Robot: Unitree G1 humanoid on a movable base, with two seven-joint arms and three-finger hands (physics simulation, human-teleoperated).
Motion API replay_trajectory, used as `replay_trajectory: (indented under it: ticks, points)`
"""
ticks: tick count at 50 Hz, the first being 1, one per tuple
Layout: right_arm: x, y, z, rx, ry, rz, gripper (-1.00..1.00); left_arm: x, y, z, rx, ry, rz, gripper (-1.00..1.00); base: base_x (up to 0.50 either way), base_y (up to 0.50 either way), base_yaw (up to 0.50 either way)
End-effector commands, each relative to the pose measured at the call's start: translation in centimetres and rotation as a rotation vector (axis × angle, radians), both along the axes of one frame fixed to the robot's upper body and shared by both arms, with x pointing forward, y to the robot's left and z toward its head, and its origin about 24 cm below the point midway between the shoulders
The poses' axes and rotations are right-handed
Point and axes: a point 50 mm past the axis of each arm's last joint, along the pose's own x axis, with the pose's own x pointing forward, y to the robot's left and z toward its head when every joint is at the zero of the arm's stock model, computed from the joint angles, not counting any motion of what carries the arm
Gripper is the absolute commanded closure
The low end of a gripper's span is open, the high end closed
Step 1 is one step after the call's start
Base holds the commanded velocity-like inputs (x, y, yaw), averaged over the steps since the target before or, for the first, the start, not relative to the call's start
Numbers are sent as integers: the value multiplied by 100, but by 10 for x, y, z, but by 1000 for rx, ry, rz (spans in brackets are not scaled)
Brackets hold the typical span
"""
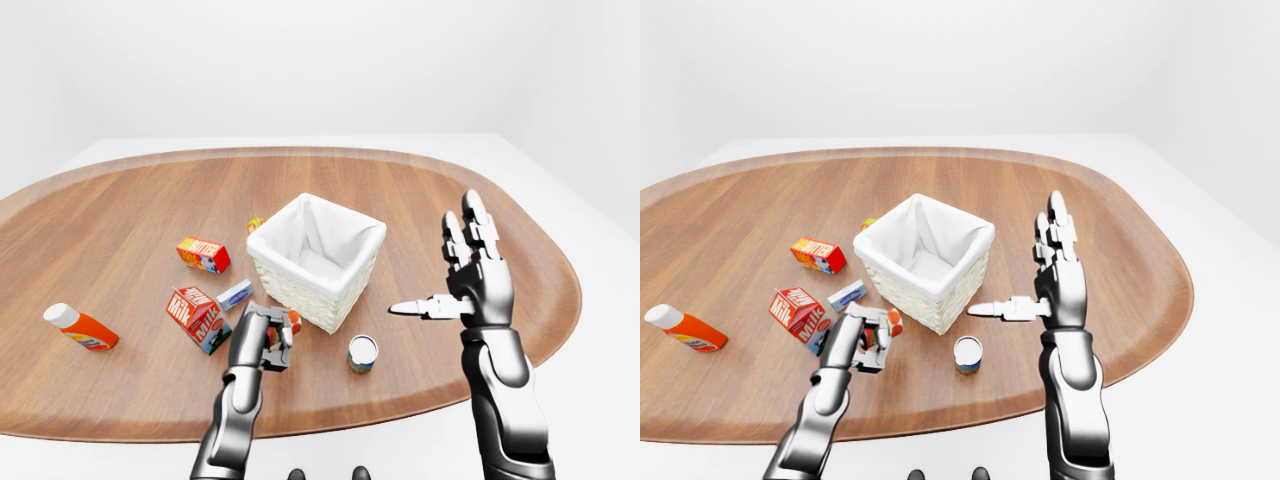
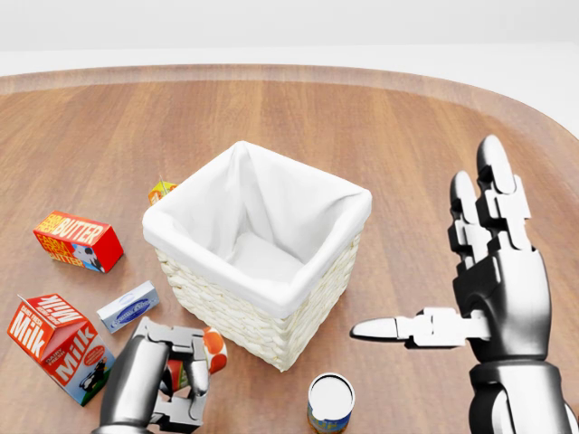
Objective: Pick up the tomato sauce, and put it in the basket.
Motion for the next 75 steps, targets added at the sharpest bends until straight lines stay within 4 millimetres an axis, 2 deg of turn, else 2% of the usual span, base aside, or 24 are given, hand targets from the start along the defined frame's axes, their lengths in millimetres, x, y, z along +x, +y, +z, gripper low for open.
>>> replay_trajectory:
  ticks: [1,28,36,46,52,75]
  points:
    - [1,0,-1,0,5,0,-100,-4,0,13,-34,-47,-10,100,0,0,0]
    - [0,-1,-1,-2,4,-2,-100,-12,-2,39,-66,-134,-45,100,0,0,0]
    - [0,-1,-1,-3,3,-5,-100,-9,1,44,-71,-151,-41,100,0,0,0]
    - [4,-1,-4,-3,21,-6,-100,-9,1,60,-79,-209,-58,100,0,0,0]
    - [5,-1,-6,-3,30,-6,-100,-9,-1,61,-77,-213,-64,100,0,0,0]
    - [2,-1,-5,-6,23,-7,-100,-3,-4,99,-98,-342,-108,100,0,0,0]
